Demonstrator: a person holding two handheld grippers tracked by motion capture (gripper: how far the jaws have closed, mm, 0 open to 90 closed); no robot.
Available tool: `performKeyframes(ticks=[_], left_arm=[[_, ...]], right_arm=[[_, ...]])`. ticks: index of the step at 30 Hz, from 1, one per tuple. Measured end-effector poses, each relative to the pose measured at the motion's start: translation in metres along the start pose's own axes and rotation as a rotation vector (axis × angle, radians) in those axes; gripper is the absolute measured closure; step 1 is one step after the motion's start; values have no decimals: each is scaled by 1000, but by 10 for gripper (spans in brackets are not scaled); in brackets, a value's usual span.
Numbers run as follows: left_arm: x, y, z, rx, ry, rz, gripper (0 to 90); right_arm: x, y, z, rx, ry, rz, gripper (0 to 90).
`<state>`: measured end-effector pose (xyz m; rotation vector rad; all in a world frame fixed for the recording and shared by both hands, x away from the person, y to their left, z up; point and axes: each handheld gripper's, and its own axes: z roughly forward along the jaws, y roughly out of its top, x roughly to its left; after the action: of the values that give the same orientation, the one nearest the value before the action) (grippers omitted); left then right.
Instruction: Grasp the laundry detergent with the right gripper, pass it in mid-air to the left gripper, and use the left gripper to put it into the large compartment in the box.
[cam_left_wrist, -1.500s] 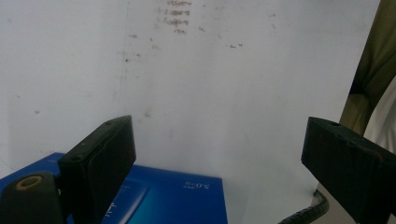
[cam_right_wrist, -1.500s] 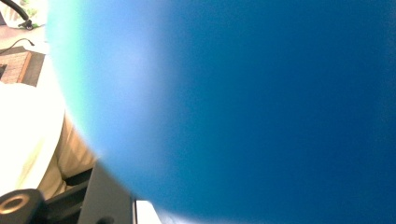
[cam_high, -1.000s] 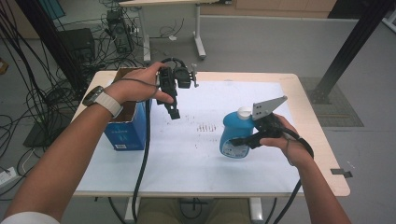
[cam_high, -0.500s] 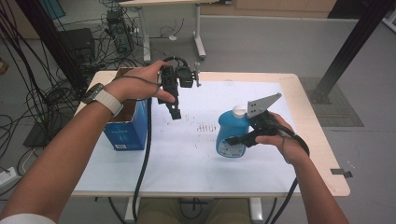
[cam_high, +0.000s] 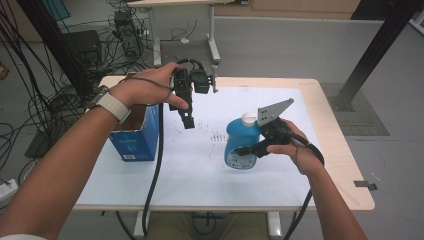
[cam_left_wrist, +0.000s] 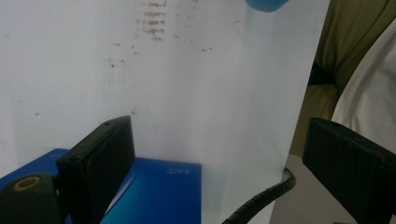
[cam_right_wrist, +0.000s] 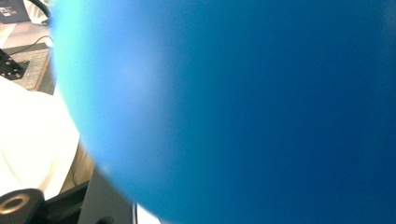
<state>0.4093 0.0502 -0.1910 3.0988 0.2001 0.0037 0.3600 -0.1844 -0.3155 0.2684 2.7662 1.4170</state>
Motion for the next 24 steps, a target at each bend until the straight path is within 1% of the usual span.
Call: performKeyframes(ticks=[4,8,14,17,19,21,24], left_arm=[[-5,3,-5,-3,0,9,97],[-8,5,-6,-2,0,12,97],[-12,6,-9,1,-7,21,97],[-16,7,-13,-3,-11,25,97],[-17,8,-15,0,-13,26,97],[-20,8,-17,-7,-15,29,97],[-22,9,-18,-1,-19,34,97]], right_arm=[[1,4,3,3,7,-8,440],[2,8,5,1,10,-14,440],[3,16,8,-6,21,-33,440],[4,21,11,-8,31,-54,440],[4,23,12,-8,32,-55,440],[5,27,15,-5,39,-63,441],[4,32,17,1,44,-74,440]])
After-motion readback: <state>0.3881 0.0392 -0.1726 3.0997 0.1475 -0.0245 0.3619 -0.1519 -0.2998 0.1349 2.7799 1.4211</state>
